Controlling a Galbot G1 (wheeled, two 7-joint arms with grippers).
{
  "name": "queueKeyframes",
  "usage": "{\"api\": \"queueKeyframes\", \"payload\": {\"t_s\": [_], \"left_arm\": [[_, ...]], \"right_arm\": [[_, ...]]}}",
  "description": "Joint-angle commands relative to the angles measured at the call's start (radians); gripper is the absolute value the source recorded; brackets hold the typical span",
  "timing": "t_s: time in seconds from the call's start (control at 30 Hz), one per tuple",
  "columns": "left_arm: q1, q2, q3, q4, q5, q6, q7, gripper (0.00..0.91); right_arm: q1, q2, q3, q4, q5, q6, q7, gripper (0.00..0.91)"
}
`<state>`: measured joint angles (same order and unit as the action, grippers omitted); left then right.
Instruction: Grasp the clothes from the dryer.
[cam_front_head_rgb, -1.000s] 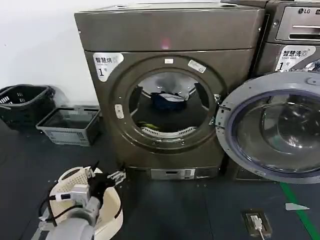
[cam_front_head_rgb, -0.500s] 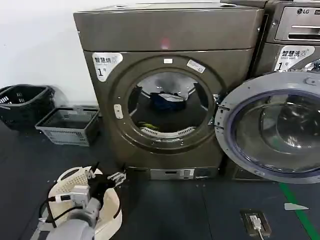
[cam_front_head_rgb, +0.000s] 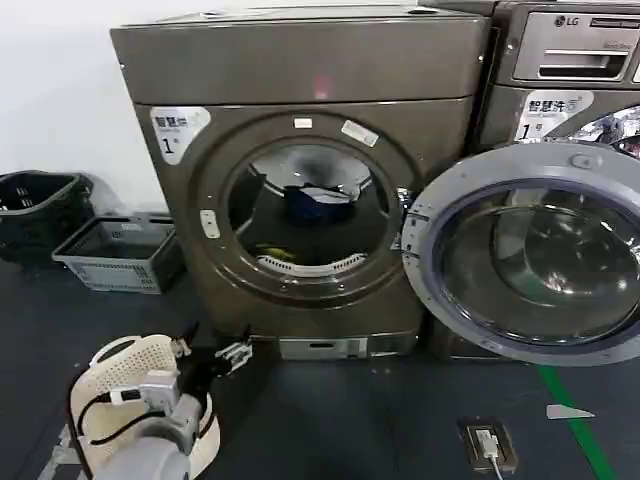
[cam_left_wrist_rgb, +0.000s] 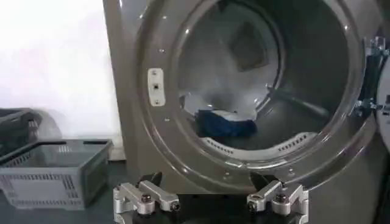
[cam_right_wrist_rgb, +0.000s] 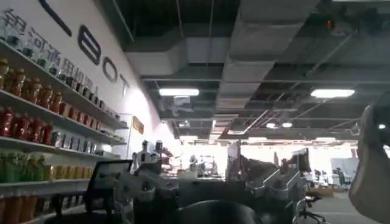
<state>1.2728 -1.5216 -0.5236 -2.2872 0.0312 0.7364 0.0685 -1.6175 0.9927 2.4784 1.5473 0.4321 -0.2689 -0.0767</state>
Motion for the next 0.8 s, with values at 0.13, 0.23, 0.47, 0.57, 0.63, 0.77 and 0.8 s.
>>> {"api": "queueKeyframes", "payload": {"t_s": [0.13, 0.23, 0.47, 0.57, 0.63, 0.77, 0.8], "left_arm": [[0.0, 0.003, -0.003, 0.0, -0.02, 0.049, -0.01, 0.907], [0.0, 0.005, -0.004, -0.004, -0.015, 0.049, -0.011, 0.907], [0.0, 0.002, -0.002, -0.005, -0.013, 0.049, -0.01, 0.907], [0.001, 0.001, -0.001, -0.005, -0.013, 0.049, -0.01, 0.907], [0.001, 0.001, -0.001, -0.004, -0.013, 0.049, -0.01, 0.907], [0.002, 0.002, -0.001, -0.003, -0.012, 0.049, -0.01, 0.907], [0.002, 0.002, -0.001, -0.003, -0.012, 0.049, -0.01, 0.907]], "right_arm": [[0.004, -0.001, -0.003, 0.002, 0.002, 0.001, 0.002, 0.907], [0.006, 0.001, -0.007, 0.003, 0.001, 0.002, 0.002, 0.907], [0.005, 0.0, -0.003, 0.0, 0.001, 0.003, 0.001, 0.907], [0.003, 0.002, -0.002, -0.001, 0.001, 0.004, 0.001, 0.907], [0.003, 0.004, -0.002, -0.002, 0.001, 0.005, 0.001, 0.907], [0.002, 0.005, 0.0, -0.001, 0.002, 0.005, 0.0, 0.907], [0.002, 0.005, 0.0, -0.001, 0.002, 0.005, 0.0, 0.907]]}}
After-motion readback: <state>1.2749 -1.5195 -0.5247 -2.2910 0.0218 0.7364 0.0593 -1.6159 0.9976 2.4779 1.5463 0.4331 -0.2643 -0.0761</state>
